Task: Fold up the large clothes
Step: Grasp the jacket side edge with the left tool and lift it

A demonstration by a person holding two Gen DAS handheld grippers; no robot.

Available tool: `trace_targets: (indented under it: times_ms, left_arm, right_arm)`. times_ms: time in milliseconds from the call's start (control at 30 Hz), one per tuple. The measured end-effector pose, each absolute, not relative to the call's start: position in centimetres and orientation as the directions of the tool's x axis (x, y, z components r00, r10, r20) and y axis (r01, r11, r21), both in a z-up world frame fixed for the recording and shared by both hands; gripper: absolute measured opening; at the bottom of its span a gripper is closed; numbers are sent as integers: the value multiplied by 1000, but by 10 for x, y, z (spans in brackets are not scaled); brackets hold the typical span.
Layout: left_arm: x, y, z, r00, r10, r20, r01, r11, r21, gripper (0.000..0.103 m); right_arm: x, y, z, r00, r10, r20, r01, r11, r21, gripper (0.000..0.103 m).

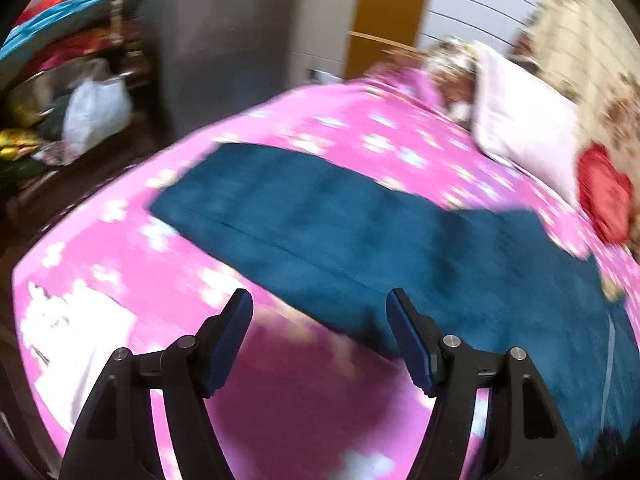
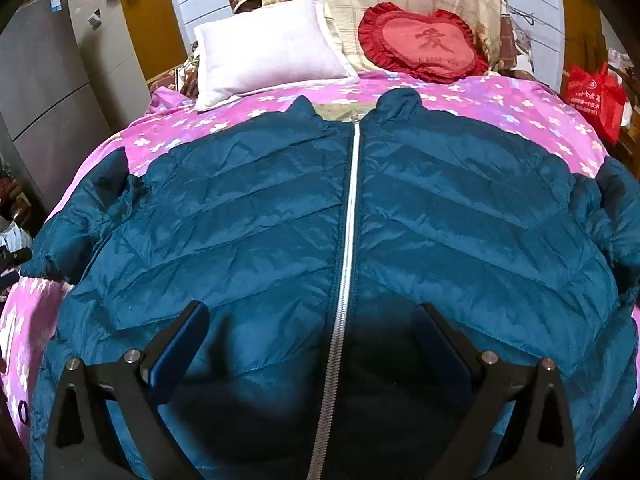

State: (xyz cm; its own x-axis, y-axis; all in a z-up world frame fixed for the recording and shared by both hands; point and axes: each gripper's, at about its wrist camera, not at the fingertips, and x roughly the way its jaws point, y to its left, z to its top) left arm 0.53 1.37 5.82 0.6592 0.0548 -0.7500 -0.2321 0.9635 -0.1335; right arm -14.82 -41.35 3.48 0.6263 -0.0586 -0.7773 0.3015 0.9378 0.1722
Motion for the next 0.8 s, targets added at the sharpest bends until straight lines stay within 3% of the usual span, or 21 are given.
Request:
trace_targets:
  times_ms: [233,600,667,700,800]
  left_arm:
    - [44,106,35,579,213,-787,-505,852,-142,45]
    - [77,122,7,584,232,-778,-561,808,-180,45]
    - [78,117,8,602,244,-760,-544,823,-166,27]
    - [81,114,7,612,221,-760,-512,842,-167,4]
    - [82,105,13,627,184,-757,-447,881,-157,0]
  right_arm:
    - [-147,-408,30,613,-65,-788,287,947,145,103]
    - [-146,-403,24,608,-68,-791,277,952,131,103]
    - [-146,-404,23,603,-70,-795,279,952,128,103]
    - [-145,-403,22,601,-71,-796,279,952,126,103]
    - [-144,-402,21,597,-75,-799,278,953,118,103]
